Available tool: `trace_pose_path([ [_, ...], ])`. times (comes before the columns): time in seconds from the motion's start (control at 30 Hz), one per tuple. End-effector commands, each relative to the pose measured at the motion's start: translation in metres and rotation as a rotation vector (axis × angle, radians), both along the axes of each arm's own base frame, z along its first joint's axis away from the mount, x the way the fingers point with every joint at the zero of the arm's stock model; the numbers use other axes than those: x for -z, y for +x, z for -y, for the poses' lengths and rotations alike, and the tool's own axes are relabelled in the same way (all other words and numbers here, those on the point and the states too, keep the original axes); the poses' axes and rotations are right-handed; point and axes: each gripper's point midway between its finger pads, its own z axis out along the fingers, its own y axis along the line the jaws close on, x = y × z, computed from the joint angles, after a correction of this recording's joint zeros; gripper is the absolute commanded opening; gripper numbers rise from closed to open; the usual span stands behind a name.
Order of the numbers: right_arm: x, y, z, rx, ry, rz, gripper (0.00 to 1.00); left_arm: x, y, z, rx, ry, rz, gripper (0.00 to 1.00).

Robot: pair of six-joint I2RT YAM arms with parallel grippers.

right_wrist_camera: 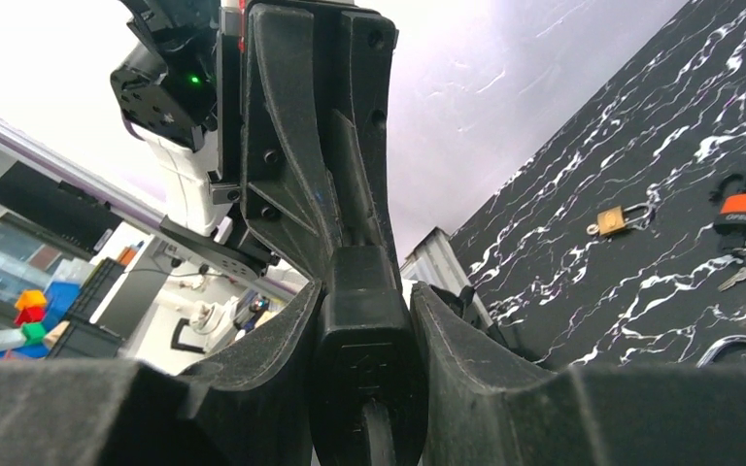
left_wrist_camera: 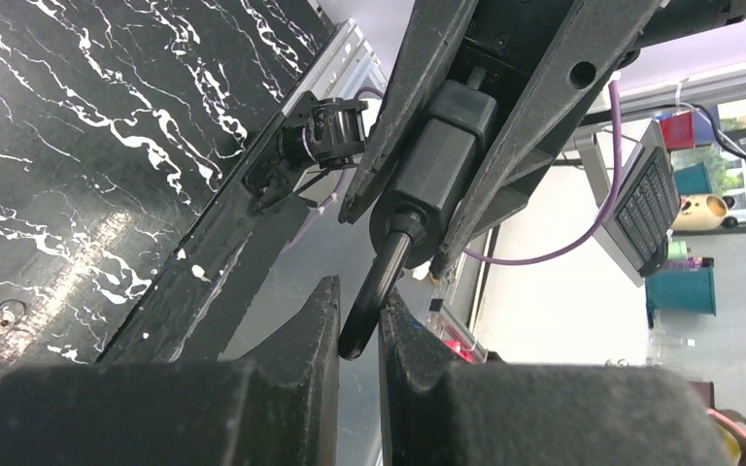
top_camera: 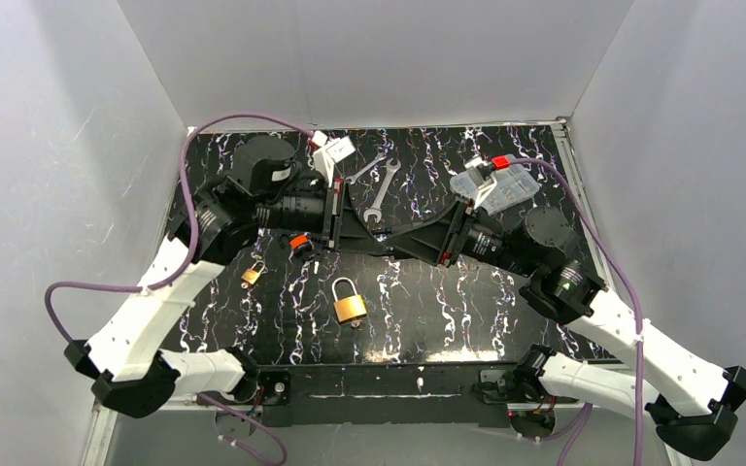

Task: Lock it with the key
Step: Lock the lock.

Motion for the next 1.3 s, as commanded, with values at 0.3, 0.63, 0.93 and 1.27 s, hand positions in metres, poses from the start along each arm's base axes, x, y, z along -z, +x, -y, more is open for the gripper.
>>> trace_pose_path([
  [0.3,0.058,-0.052,-0.021,-0.327,-0.206,-0.029,0.01,-0.049,0.036,0.069,0.094,-0.199,0.116,0.0],
  [0.63,0.082,-0.054,-0.022,-0.315,-0.243,-0.096,0.01,-0.067,0.029,0.11,0.163,-0.191,0.16,0.0],
  [0.93,0.098,-0.054,-0.019,-0.295,-0.281,-0.126,0.01,-0.06,0.007,0.141,0.262,-0.143,0.156,0.0],
  [1.27,0.083,-0.035,0.005,-0.178,-0.255,-0.081,0.34,-0.021,0.064,0.078,-0.021,-0.03,0.116,0.0],
])
